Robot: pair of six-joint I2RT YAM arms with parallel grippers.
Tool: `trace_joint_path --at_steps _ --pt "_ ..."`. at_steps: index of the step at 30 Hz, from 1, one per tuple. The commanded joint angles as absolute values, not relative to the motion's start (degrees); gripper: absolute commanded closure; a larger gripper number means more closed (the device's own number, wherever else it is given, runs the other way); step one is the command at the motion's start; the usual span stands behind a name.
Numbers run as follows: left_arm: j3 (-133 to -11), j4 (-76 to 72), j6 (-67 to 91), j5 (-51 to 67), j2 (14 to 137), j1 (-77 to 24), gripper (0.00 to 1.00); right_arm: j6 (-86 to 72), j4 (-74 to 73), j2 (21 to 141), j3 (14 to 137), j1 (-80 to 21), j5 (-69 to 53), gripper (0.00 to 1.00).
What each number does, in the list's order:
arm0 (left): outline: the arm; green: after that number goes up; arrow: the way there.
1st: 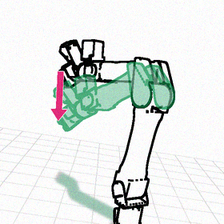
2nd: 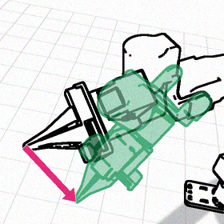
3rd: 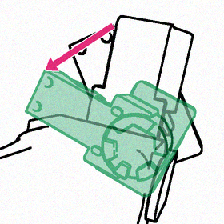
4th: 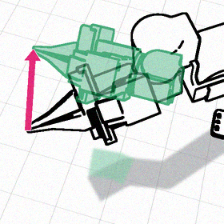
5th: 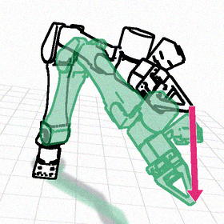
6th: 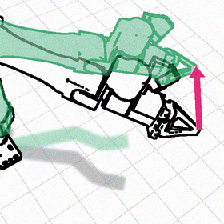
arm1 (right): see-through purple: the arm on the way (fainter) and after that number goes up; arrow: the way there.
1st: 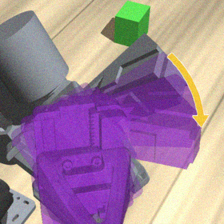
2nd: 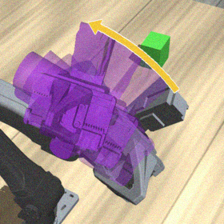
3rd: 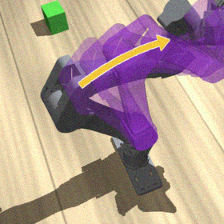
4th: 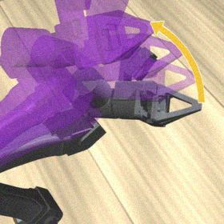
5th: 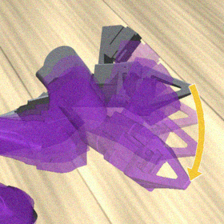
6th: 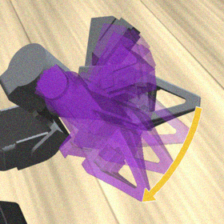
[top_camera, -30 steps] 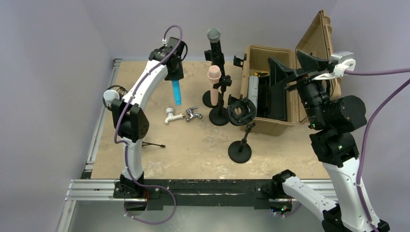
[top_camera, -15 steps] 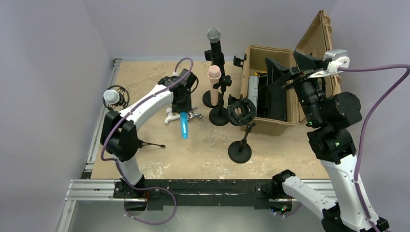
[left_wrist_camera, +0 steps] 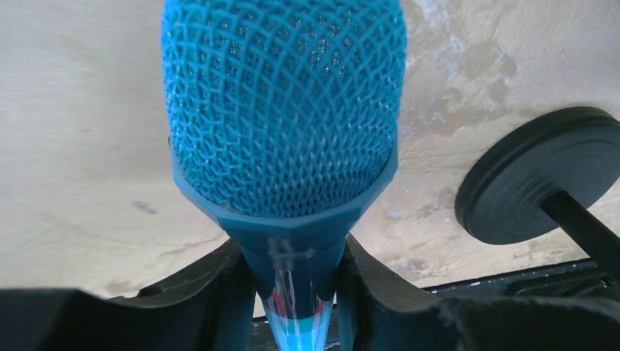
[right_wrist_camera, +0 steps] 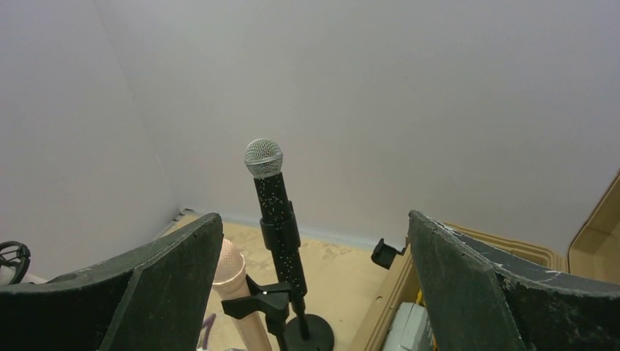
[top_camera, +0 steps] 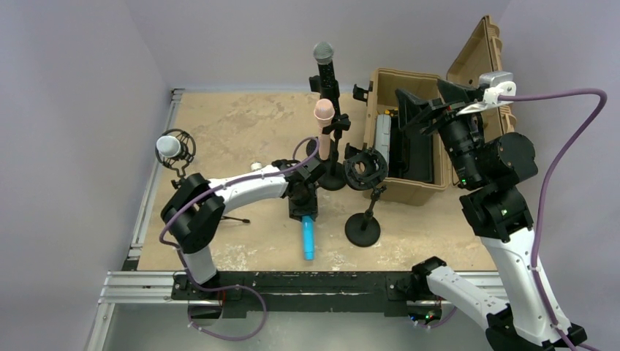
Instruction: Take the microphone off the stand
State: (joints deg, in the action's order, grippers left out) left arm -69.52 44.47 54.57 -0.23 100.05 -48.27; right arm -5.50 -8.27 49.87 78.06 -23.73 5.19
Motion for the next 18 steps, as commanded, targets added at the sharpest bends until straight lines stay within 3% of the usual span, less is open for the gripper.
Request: trace_joint_path --at_steps 1,4,9,14,18 --pt "-67.93 37.09 58.79 6.18 103.03 -49.14 1.00 -4.92 -7.89 49.32 77.95 -23.99 5.41 0.05" --pt "-67.79 36.50 58.87 6.01 104.27 -49.55 1.00 -5.00 -8.16 49.39 77.83 -23.94 5.54 0.05" --pt "-67.86 36.48 58.13 5.39 105.95 -49.78 0.85 -5.27 -8.33 48.93 77.14 -23.99 5.38 0.05" --pt "-66.81 37.71 58.10 2.69 105.21 -50.61 0.60 -5.68 -8.70 48.08 76.06 -24.00 5.52 0.06" --pt "-64.99 36.89 58.77 2.66 103.94 -50.63 0.50 -6.18 -8.35 47.34 75.04 -23.93 5.65 0.06"
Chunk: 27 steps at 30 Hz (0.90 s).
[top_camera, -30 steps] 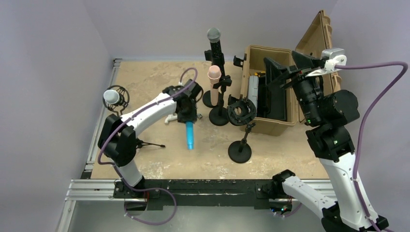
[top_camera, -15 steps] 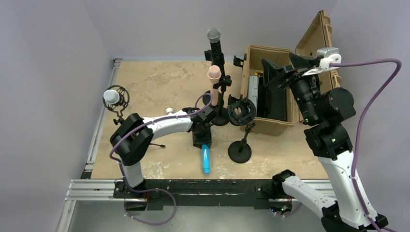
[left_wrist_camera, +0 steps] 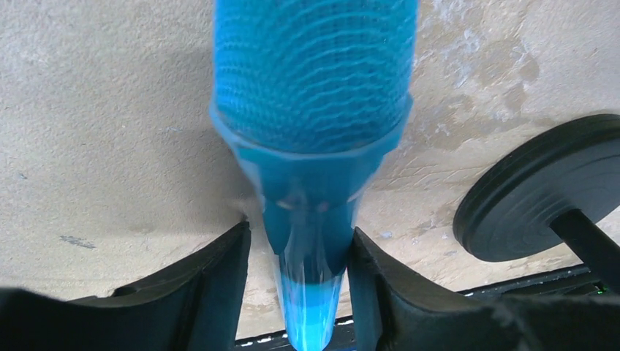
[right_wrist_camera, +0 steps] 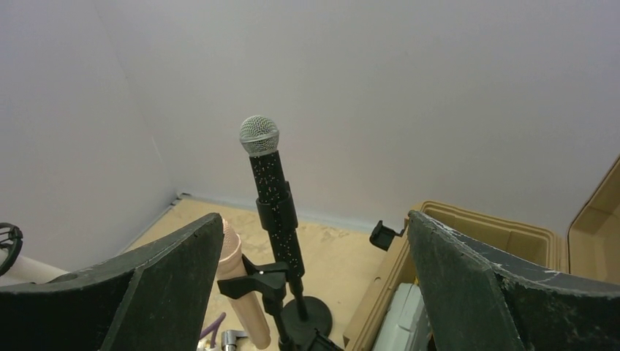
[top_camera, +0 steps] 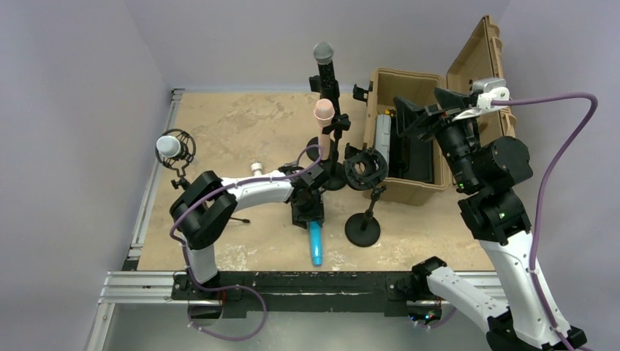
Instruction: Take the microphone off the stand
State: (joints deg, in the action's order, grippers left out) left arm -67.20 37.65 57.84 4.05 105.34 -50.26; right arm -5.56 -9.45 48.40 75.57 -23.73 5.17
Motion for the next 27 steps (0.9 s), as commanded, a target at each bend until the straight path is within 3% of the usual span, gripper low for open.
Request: trace_joint_path --at_steps 1,12,16,21,24,27 --pt "-64.77 36.67 58.84 2.95 103.85 -50.63 0.49 -6.30 -8.35 47.25 74.93 -23.99 5.61 0.06" --pt "-59.39 31.39 57.98 1.74 98.46 -50.72 0.42 -7.75 -9.62 48.37 75.29 -23.99 4.26 0.06" --pt "-56.73 25.38 54.41 2.44 92.99 -51.39 0.28 -9.24 -12.02 49.14 75.95 -24.00 5.24 0.06" --pt "-56.91 24.01 50.29 3.83 88.06 -51.85 0.21 -12.18 -16.85 50.36 76.15 -23.94 4.93 0.06" --pt "-55.73 23.23 49.52 4.57 83.61 -52.14 0.11 -14.72 -21.31 50.99 76.26 -23.99 4.37 0.06" --pt "-53.09 21.33 48.43 6.31 77.47 -52.19 0.09 -16.53 -25.76 50.86 75.13 -23.99 4.00 0.06"
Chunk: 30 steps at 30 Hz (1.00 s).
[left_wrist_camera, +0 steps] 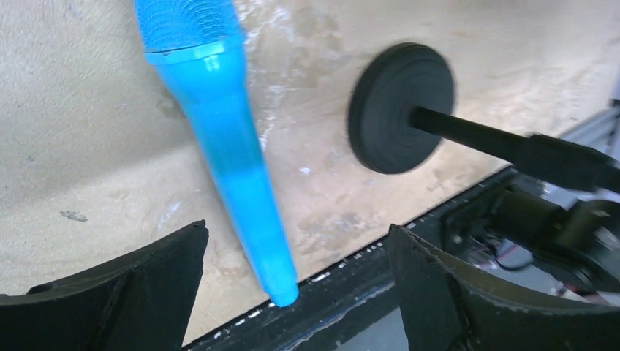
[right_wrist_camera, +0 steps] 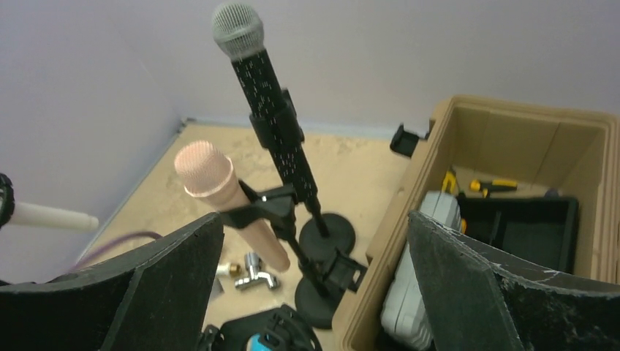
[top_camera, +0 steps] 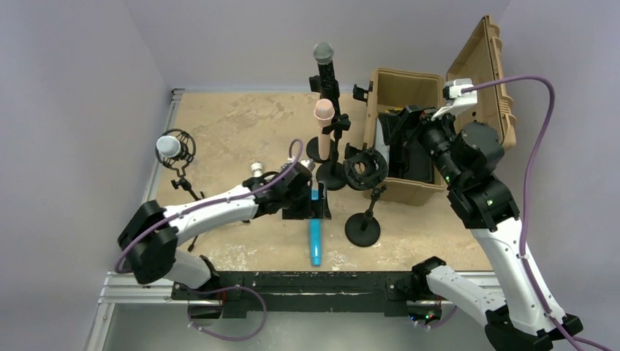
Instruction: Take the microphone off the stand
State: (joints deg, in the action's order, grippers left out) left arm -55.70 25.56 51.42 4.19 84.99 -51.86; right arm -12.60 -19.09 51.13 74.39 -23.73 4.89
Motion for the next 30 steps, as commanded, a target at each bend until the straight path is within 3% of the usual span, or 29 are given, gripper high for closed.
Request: trace_joint_path --at_steps 1,11,25,30 --pt "-51.82 19.73 47.76 7.72 75.14 -52.20 0.08 -17.03 -27.15 50.53 74.50 -23.99 3.95 0.06" --pt "-46.32 1.62 42.66 19.00 55.86 -52.21 0.08 -21.88 -32.67 40.34 66.26 -23.99 3.93 0.08" --pt "-57.30 -6.78 51.32 20.44 63.28 -52.03 0.04 -21.65 -24.83 33.07 56.74 -23.99 -5.67 0.10" --pt "-58.78 -4.07 52.11 17.07 64.93 -52.01 0.06 -21.48 -22.47 32.94 55.48 -23.95 -7.03 0.22"
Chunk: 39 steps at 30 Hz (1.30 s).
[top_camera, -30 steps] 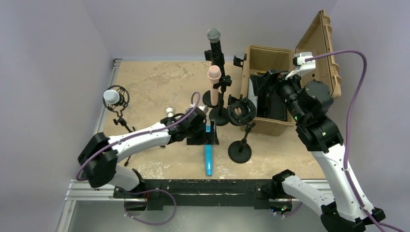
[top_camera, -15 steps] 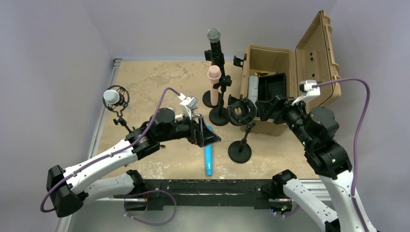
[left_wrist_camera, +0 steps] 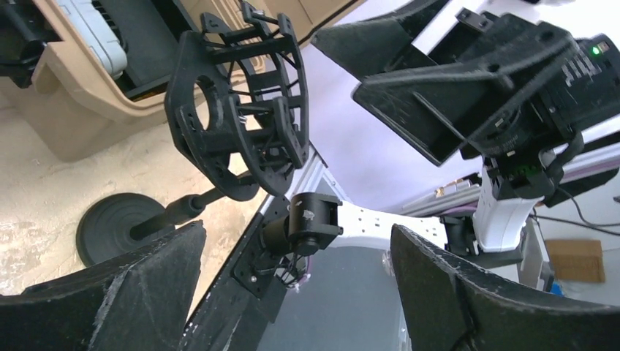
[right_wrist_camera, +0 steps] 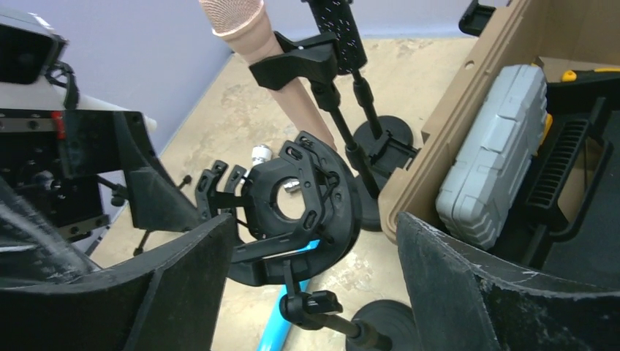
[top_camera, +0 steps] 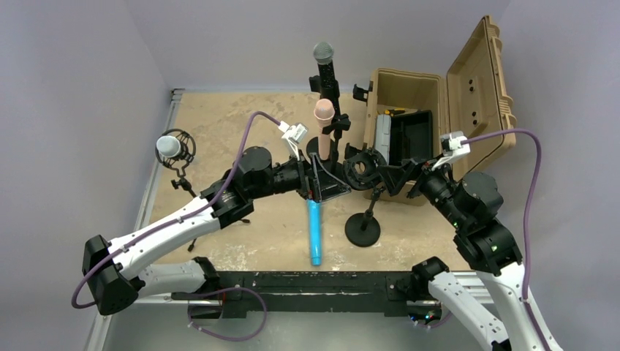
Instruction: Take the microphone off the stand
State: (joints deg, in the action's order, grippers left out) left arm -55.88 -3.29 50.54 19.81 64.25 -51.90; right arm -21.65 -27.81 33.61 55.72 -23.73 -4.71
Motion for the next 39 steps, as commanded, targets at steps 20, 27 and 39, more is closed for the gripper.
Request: trace_joint_path --at_steps 20,27,39 --pt "-55.50 -2.27 49.25 12.76 63.59 -51.51 0.16 -24.86 -37.91 33.65 58.02 -24.03 -8.47 0.36" --pt "-54.77 -1.87 47.26 12.55 61.51 -51.53 0.09 -26.91 -40.45 32.56 56.51 -23.97 -8.45 0.37" --pt "-53.57 -0.09 42.98 9.97 57.57 -51.50 0.09 -25.82 -39.51 35.02 56.21 -23.94 -10.44 0.44"
